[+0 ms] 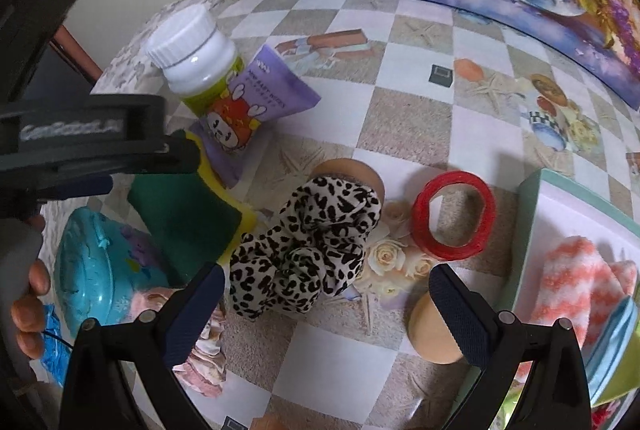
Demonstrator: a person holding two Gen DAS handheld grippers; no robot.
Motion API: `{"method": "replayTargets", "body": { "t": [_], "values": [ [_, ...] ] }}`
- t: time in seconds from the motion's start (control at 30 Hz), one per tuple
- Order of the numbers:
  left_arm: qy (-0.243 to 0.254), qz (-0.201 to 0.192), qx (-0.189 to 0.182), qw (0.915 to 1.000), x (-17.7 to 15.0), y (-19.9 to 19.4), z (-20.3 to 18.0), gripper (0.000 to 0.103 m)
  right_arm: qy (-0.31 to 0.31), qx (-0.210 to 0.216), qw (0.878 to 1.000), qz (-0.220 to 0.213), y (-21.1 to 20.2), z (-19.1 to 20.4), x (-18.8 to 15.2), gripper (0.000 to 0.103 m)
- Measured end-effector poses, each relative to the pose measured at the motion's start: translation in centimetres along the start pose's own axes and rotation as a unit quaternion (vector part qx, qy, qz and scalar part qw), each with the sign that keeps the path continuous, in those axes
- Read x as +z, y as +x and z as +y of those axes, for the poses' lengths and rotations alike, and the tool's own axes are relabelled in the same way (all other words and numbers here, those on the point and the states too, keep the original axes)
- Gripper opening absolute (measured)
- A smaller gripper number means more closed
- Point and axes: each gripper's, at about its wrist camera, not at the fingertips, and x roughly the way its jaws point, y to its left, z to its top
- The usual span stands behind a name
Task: Organize soft objects
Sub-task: 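Grasp the green-yellow sponge with the left tool while the right tool grasps the leopard-print scrunchie, then lift the sponge and scrunchie and carry both tools over the white tray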
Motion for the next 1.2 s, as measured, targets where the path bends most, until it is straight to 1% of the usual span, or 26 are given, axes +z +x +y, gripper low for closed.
{"method": "replayTargets", "body": {
  "t": [0.07,0.13,0.3,0.33,0.37,0.4,0.47,0.5,0.57,0.7,0.8,0.87,1.0,1.2],
  "values": [
    [0.009,0.014,0.008,0.9998,0.3,0.8,-0.5,0.101,-0.001,-0.001,1.0,0.002,0.4,-0.1,0.0,0.103],
    [0.005,0.033,0.005,0.9994,0.6,1.8,-0.6,0.101,0.001,0.002,1.0,0.002,0.6,-0.2,0.0,0.102],
    [-0.001,0.054,0.006,0.9985,1.3,3.1,-0.7,0.1,-0.003,0.009,1.0,-0.002,0.9,-0.1,0.0,0.09],
    [-0.003,0.058,0.004,0.9983,1.5,3.4,-0.8,0.098,-0.005,0.01,1.0,-0.002,0.9,0.1,0.0,0.089],
    [-0.005,0.063,0.0,0.998,1.7,3.6,-0.7,0.096,-0.008,0.012,1.0,-0.001,1.0,0.2,0.0,0.085],
    [-0.008,0.067,-0.005,0.9977,1.8,3.8,-0.5,0.09,-0.01,0.016,1.0,0.0,1.2,0.3,-0.1,0.082],
    [-0.009,0.074,-0.011,0.9972,1.8,4.3,-0.5,0.088,-0.012,0.02,1.0,0.0,1.3,0.4,-0.2,0.077],
    [-0.006,0.074,-0.01,0.9972,1.8,4.5,-0.5,0.088,-0.013,0.022,1.0,0.0,1.4,0.5,-0.2,0.074],
    [-0.003,0.071,-0.01,0.9974,1.9,4.6,-0.5,0.087,-0.013,0.026,1.0,0.0,1.5,0.5,-0.4,0.07],
    [-0.006,0.065,-0.016,0.9977,1.5,4.6,-0.6,0.085,-0.01,0.036,0.999,-0.005,1.2,0.3,-0.7,0.055],
    [-0.006,0.06,-0.02,0.998,1.2,4.4,-0.6,0.084,-0.008,0.039,0.999,-0.009,0.8,0.3,-0.8,0.049],
    [-0.01,0.055,-0.025,0.9981,0.4,4.0,-0.4,0.084,-0.007,0.041,0.999,-0.012,0.5,0.2,-0.9,0.047],
    [-0.011,0.044,-0.03,0.9985,-0.1,3.1,-0.1,0.083,-0.001,0.046,0.999,-0.015,-0.1,-0.2,-1.0,0.043],
    [-0.021,0.023,-0.036,0.9989,-0.4,1.5,0.0,0.083,0.007,0.054,0.998,-0.021,-1.0,-1.0,-1.2,0.042]
  ]
}}
